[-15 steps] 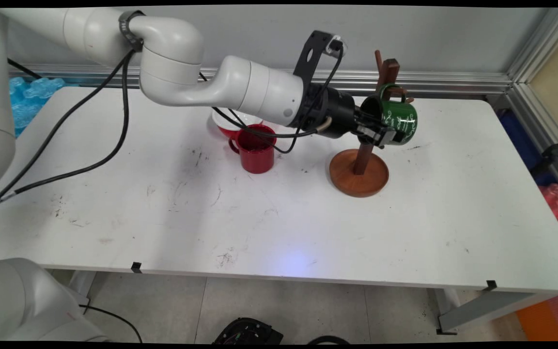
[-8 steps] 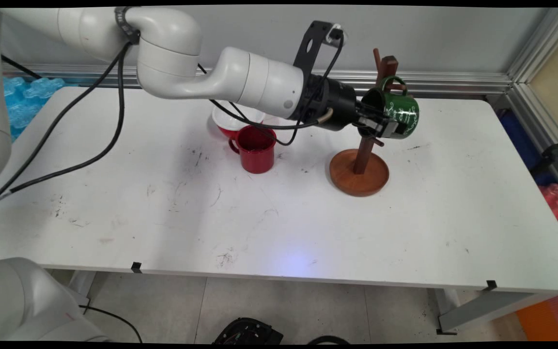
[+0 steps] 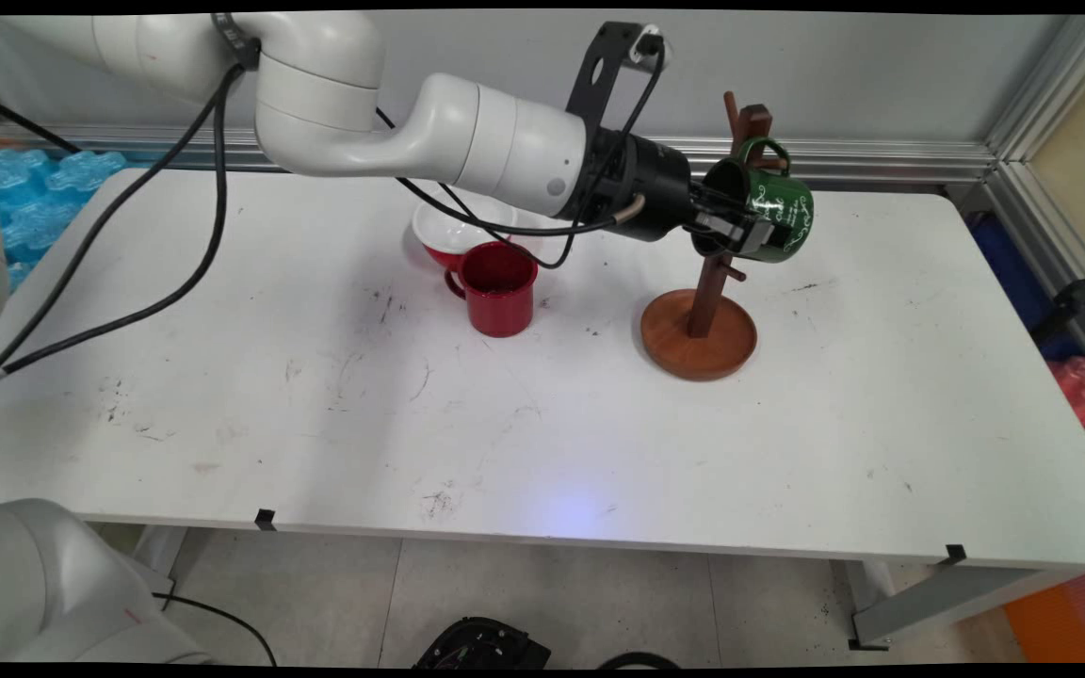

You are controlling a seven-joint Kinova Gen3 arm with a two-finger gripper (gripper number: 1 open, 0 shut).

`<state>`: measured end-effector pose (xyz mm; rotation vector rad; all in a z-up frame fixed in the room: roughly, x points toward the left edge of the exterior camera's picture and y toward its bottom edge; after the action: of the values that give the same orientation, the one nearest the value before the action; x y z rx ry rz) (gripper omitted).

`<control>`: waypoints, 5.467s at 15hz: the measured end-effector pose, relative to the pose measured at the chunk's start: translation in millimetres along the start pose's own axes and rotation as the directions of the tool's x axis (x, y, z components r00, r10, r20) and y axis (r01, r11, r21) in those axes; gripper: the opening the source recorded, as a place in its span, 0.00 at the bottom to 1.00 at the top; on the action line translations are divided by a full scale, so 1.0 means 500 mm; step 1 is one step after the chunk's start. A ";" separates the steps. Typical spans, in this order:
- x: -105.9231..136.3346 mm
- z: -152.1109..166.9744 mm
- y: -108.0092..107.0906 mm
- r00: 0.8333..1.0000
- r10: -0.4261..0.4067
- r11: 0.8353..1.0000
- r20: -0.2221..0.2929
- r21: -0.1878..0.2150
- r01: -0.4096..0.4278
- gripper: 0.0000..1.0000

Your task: Place the picked object on the table

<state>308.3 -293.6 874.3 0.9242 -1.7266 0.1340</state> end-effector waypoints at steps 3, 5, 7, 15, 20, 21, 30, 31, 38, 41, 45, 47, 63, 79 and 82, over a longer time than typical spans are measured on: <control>0.004 -0.008 0.004 1.000 -0.005 1.000 0.003 -0.003 0.005 0.00; 0.005 -0.012 0.007 1.000 -0.007 1.000 0.006 -0.006 0.007 0.00; 0.007 -0.016 0.012 1.000 -0.010 1.000 0.010 -0.012 0.010 0.00; 0.014 -0.028 0.029 1.000 -0.020 0.999 0.021 -0.034 0.021 0.00; 0.018 -0.033 0.041 0.999 -0.028 0.998 0.025 -0.049 0.029 0.00; 0.019 -0.035 0.043 0.999 -0.030 0.998 0.026 -0.053 0.031 0.00; 0.020 -0.043 0.064 0.998 -0.042 0.996 0.035 -0.079 0.045 0.00; 0.020 -0.045 0.068 0.998 -0.044 0.996 0.037 -0.082 0.047 0.00; 0.023 -0.050 0.091 0.997 -0.059 0.992 0.044 -0.107 0.063 0.00; 0.026 -0.053 0.099 0.997 -0.064 0.991 0.045 -0.117 0.069 0.00; 0.029 -0.057 0.109 0.996 -0.068 0.989 0.051 -0.128 0.074 0.00; 0.030 -0.060 0.114 0.996 -0.064 0.988 0.054 -0.136 0.071 0.00; -0.011 -0.122 0.010 0.979 0.024 0.994 0.202 0.099 -0.045 0.00; -0.011 -0.147 -0.006 0.946 0.109 0.993 0.307 0.000 -0.114 0.00; -0.015 -0.151 -0.009 0.932 0.135 0.990 0.337 -0.015 -0.138 0.00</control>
<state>369.9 -253.8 894.8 0.8698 -2.1118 0.0770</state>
